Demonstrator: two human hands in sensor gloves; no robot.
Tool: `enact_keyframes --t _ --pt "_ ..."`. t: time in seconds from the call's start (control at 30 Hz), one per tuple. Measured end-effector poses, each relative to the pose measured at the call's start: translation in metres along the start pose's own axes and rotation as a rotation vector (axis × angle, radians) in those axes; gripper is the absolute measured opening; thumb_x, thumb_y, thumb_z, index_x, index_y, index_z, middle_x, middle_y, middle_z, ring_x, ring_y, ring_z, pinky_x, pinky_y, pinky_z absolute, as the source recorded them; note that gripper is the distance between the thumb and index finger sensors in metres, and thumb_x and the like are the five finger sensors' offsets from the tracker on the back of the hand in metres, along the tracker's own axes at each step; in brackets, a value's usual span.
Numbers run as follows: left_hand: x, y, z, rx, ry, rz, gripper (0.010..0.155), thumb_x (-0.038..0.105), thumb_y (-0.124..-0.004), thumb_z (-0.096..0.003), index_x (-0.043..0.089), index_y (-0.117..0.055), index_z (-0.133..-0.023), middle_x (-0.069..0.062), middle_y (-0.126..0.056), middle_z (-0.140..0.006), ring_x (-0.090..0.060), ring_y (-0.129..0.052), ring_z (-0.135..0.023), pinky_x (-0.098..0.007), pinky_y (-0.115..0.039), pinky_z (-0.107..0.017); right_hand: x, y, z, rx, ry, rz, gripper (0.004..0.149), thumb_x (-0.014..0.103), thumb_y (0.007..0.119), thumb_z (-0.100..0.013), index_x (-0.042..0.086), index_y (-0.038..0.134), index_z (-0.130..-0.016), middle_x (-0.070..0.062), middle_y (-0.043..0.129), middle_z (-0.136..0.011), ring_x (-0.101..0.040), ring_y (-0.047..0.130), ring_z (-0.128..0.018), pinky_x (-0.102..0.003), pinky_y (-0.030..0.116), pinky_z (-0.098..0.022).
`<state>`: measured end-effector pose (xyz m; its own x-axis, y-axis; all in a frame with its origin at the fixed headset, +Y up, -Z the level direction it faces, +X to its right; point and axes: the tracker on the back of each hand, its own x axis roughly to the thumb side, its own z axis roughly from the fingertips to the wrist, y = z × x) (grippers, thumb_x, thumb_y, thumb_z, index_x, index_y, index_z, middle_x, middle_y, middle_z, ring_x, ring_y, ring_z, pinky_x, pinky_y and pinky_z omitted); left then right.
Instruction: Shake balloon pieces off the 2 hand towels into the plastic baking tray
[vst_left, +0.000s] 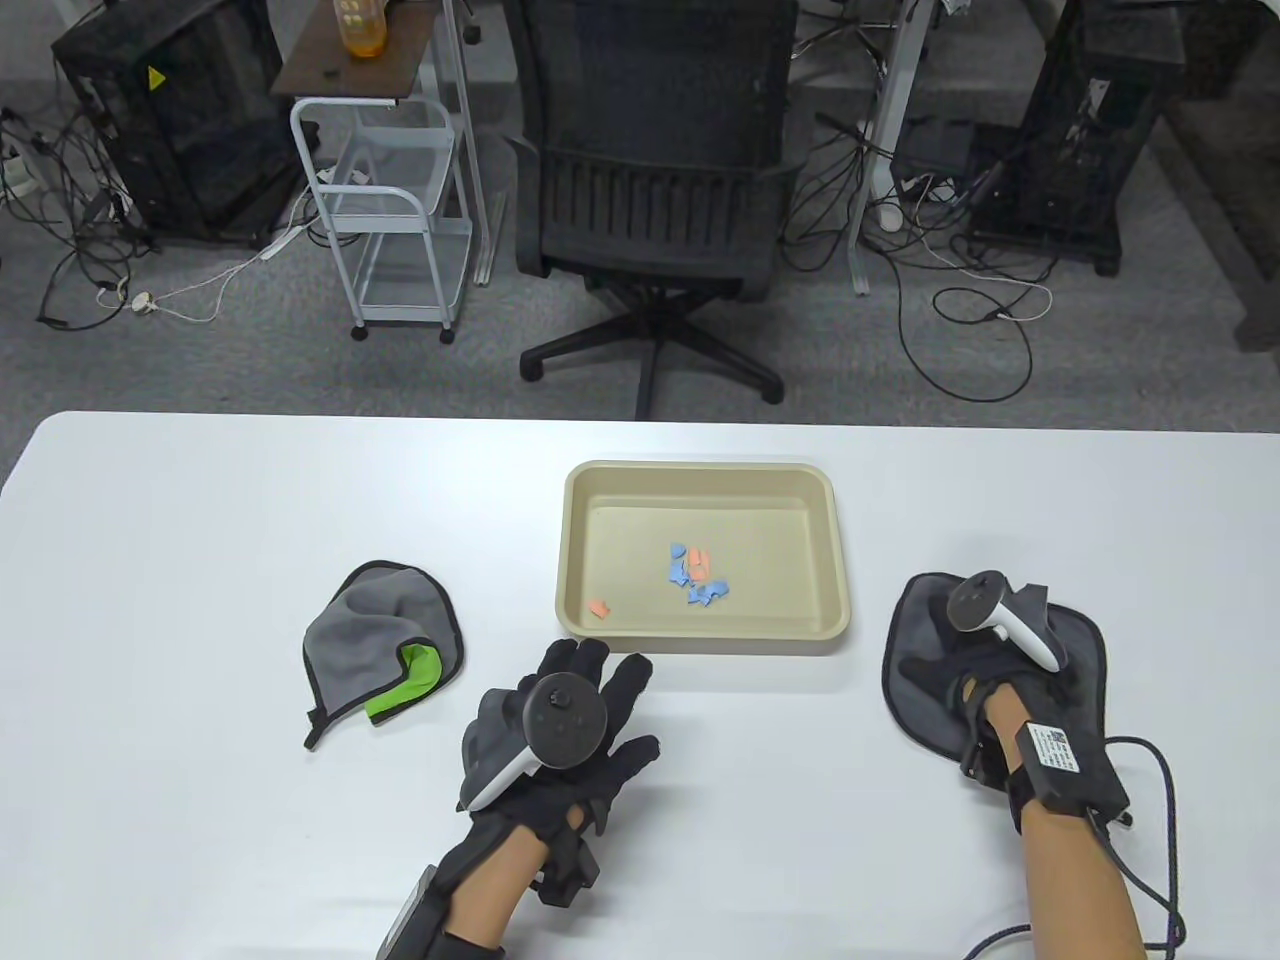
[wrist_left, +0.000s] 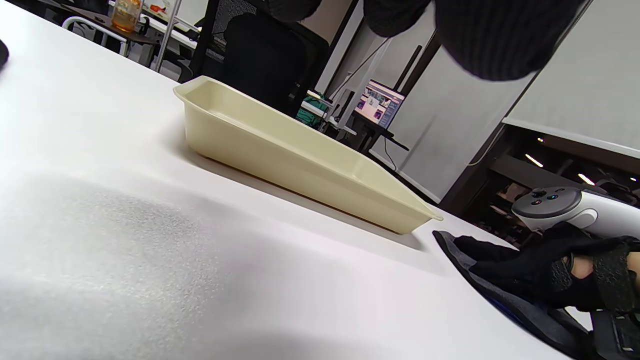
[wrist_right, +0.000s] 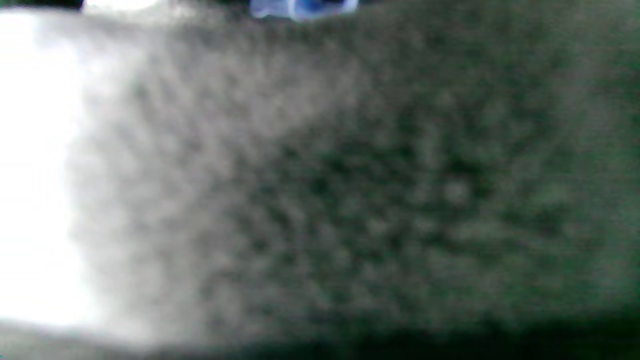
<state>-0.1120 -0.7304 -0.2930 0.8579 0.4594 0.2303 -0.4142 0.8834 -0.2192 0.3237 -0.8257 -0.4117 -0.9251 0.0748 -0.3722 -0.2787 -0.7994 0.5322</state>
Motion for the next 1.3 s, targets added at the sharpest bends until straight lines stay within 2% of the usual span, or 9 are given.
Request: enact_keyframes --t 0.2,0.33,0.57,1.0,1.3 --pt "0.001 0.0 0.001 0.008 -0.007 -0.005 0.077 0.058 -0.069 -0.0382 0.045 -0.031 -0.104 -0.007 -0.021 -0.115 -0.042 -0.015 -0.111 -0.07 -0.031 -0.073 0.017 0.035 0.04 0.073 -0.072 0.054 0.088 0.076 0.061 -0.032 0.055 0.001 -0.092 0.005 -0.021 -0.108 -0.054 -0.015 -0.093 -0.082 0.022 -0.061" --pt "0.001 -0.001 0.0 0.004 -0.003 -0.005 0.077 0.058 -0.069 -0.0382 0.045 -0.031 -0.104 -0.007 -0.021 -0.115 -0.042 -0.015 -0.111 -0.07 -0.031 -0.073 0.034 0.053 0.065 0.084 -0.153 0.143 0.088 0.076 0.061 -0.033 0.055 0.0 -0.093 0.004 -0.022 -0.108 -0.055 -0.013 -0.094 -0.081 0.025 -0.061" --pt "-0.001 0.0 0.0 -0.004 0.016 -0.005 0.077 0.058 -0.069 -0.0382 0.045 -0.032 -0.104 -0.007 -0.021 -0.115 -0.042 -0.015 -0.111 -0.07 -0.031 -0.073 0.087 0.087 0.105 0.127 -0.208 0.219 0.089 0.077 0.059 -0.033 0.054 -0.004 -0.091 0.002 -0.026 -0.107 -0.058 -0.014 -0.092 -0.082 0.026 -0.061" --pt "-0.014 0.002 -0.001 -0.012 0.073 0.013 0.077 0.058 -0.069 -0.0383 0.044 -0.032 -0.104 -0.007 -0.021 -0.115 -0.042 -0.014 -0.11 -0.07 -0.03 -0.073 0.19 0.121 0.14 0.097 -0.29 0.32 0.091 0.077 0.057 -0.03 0.053 -0.006 -0.091 -0.001 -0.024 -0.108 -0.062 -0.009 -0.092 -0.084 0.031 -0.059" --pt "-0.015 0.004 -0.001 -0.011 0.082 0.021 0.076 0.057 -0.069 -0.0385 0.044 -0.032 -0.104 -0.007 -0.02 -0.115 -0.042 -0.013 -0.11 -0.07 -0.03 -0.073 0.214 0.128 0.151 0.051 -0.318 0.333 0.089 0.078 0.057 -0.031 0.054 -0.002 -0.093 0.0 -0.018 -0.111 -0.061 -0.004 -0.095 -0.083 0.035 -0.06"
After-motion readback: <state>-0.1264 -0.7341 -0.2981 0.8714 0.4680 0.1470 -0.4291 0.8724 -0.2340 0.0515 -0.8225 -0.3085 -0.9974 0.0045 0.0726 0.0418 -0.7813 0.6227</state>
